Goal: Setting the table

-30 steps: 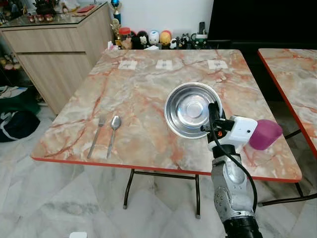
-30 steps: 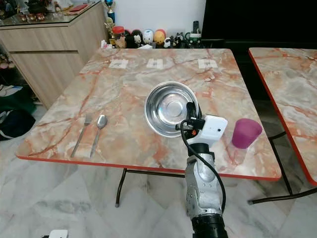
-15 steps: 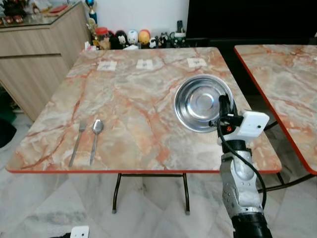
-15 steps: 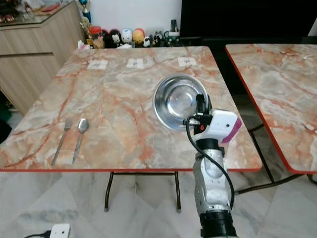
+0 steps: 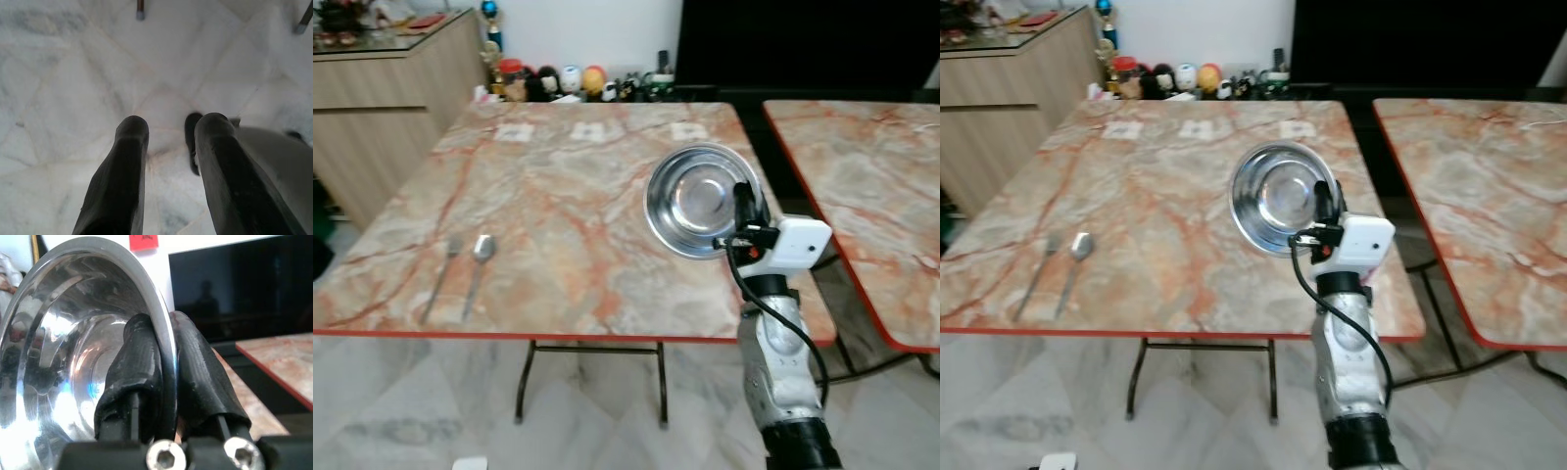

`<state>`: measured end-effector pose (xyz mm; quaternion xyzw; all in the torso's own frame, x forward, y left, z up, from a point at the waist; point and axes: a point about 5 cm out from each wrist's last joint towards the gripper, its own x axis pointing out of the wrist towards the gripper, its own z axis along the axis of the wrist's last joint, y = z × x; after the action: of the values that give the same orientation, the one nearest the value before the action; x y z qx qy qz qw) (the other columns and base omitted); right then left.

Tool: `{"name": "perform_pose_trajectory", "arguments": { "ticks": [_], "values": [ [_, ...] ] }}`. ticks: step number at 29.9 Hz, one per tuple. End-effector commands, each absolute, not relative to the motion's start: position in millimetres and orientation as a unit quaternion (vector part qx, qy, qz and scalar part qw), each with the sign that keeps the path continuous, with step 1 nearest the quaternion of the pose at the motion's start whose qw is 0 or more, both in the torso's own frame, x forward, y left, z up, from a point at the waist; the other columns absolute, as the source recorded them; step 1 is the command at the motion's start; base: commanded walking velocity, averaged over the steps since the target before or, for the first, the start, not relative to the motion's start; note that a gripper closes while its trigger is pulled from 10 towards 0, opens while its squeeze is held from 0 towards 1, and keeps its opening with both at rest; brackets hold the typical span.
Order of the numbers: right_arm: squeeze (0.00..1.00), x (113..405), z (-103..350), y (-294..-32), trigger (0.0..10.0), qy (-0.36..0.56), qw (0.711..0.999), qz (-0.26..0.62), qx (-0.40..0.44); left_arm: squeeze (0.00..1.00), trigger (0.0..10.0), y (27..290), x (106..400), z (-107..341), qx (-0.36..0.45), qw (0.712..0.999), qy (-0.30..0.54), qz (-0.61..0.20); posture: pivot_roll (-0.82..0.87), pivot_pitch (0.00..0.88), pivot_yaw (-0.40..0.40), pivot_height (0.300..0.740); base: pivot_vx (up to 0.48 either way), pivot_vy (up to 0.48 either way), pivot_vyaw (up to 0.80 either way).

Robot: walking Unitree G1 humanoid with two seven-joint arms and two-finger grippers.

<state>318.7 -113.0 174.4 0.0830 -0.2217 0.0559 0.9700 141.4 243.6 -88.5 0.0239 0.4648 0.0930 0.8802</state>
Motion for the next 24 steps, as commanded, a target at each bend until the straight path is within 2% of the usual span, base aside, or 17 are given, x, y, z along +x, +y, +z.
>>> {"name": "perform_pose_trajectory", "arguments": {
  "ticks": [1, 12, 24],
  "values": [
    [0.0, 320, 179, -119, 10.0, -0.233, 0.968, 0.045, 0.078, 0.0, 10.0, 239, 138, -91, 0.029, 0.877, 0.472, 0.087, -0.07, 0.0, 0.025, 0.74, 0.0, -0.412, 0.0],
    [0.0, 321, 180, -121, 10.0, -0.235, 0.968, 0.037, 0.078, 0.0, 10.0, 242, 139, -90, 0.029, 0.877, 0.471, 0.09, -0.07, 0.0, 0.029, 0.74, 0.0, -0.406, 0.0],
    [0.0, 323, 177, -136, 10.0, -0.233, 0.97, 0.011, 0.068, 0.0, 10.0, 245, 143, -88, 0.03, 0.882, 0.462, 0.091, -0.08, 0.0, 0.032, 0.74, 0.0, -0.389, 0.0]
  ]
}}
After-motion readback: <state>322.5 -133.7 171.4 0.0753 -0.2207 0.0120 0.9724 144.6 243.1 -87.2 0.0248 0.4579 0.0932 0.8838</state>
